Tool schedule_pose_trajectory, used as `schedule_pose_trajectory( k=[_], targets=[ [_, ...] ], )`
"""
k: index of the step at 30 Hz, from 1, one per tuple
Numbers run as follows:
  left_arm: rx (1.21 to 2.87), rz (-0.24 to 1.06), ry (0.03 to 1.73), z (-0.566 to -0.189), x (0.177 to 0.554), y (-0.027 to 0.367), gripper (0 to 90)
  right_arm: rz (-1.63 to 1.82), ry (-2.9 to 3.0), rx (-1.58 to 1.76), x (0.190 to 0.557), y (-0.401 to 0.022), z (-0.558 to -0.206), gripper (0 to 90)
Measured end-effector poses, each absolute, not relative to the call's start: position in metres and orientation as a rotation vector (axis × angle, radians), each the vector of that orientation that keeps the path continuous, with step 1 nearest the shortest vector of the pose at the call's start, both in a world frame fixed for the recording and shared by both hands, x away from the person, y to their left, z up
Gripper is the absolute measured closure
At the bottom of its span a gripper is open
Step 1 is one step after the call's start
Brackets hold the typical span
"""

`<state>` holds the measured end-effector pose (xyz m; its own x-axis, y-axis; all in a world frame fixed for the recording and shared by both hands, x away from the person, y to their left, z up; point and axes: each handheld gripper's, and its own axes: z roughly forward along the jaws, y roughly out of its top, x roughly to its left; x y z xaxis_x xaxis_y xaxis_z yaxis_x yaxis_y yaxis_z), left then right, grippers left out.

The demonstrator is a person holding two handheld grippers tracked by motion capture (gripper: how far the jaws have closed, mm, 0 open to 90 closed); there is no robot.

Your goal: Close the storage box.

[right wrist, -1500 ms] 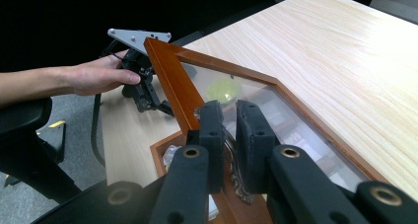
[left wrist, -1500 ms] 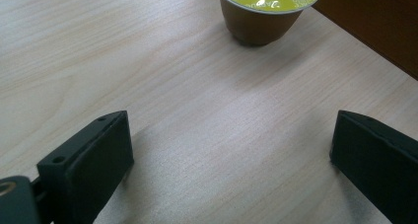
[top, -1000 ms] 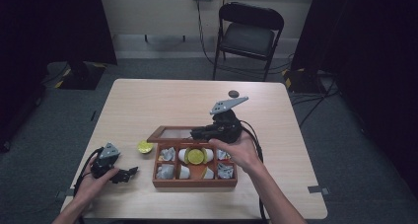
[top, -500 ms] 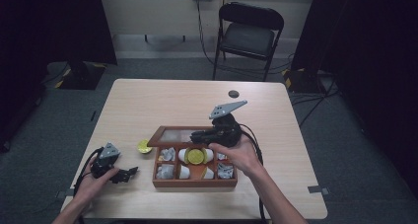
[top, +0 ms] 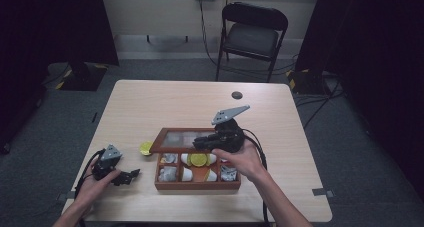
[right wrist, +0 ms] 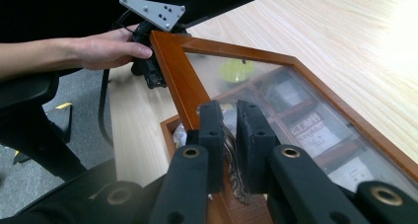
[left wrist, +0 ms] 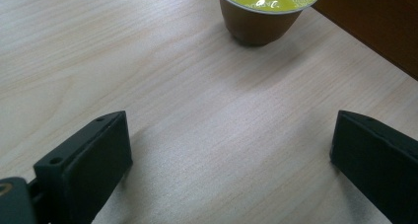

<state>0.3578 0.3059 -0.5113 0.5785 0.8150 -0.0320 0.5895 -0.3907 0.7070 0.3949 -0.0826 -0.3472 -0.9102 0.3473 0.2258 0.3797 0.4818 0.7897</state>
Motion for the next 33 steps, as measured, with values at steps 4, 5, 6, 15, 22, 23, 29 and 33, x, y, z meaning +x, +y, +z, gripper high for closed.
schedule_pose_trajectory(
  k=[4,5,6,15,22,23,29,33],
  targets=[
    [2.125,0.418,1.114,-0.511,0.359,0.306,0.0,-1.431,-2.681,-0.645,0.393,-0.082,-0.349,81.9],
    [2.125,0.418,1.114,-0.511,0.359,0.306,0.0,-1.428,-2.679,-0.644,0.393,-0.082,-0.35,81.9],
    [2.125,0.418,1.114,-0.511,0.359,0.306,0.0,-1.427,-2.678,-0.64,0.393,-0.083,-0.351,81.8],
    [2.124,0.418,1.114,-0.511,0.359,0.306,0.0,-1.403,-2.686,-0.624,0.388,-0.082,-0.357,81.8],
    [2.125,0.418,1.114,-0.511,0.359,0.306,0.0,-1.392,-2.696,-0.64,0.383,-0.081,-0.361,81.7],
    [2.125,0.418,1.114,-0.511,0.359,0.306,0.0,-1.388,-2.699,-0.641,0.382,-0.081,-0.362,81.7],
    [2.125,0.418,1.114,-0.511,0.359,0.306,0.0,-1.366,-2.712,-0.633,0.379,-0.08,-0.367,81.6],
    [2.125,0.418,1.114,-0.511,0.359,0.306,0.0,-1.362,-2.717,-0.632,0.376,-0.08,-0.37,81.6]
  ],
)
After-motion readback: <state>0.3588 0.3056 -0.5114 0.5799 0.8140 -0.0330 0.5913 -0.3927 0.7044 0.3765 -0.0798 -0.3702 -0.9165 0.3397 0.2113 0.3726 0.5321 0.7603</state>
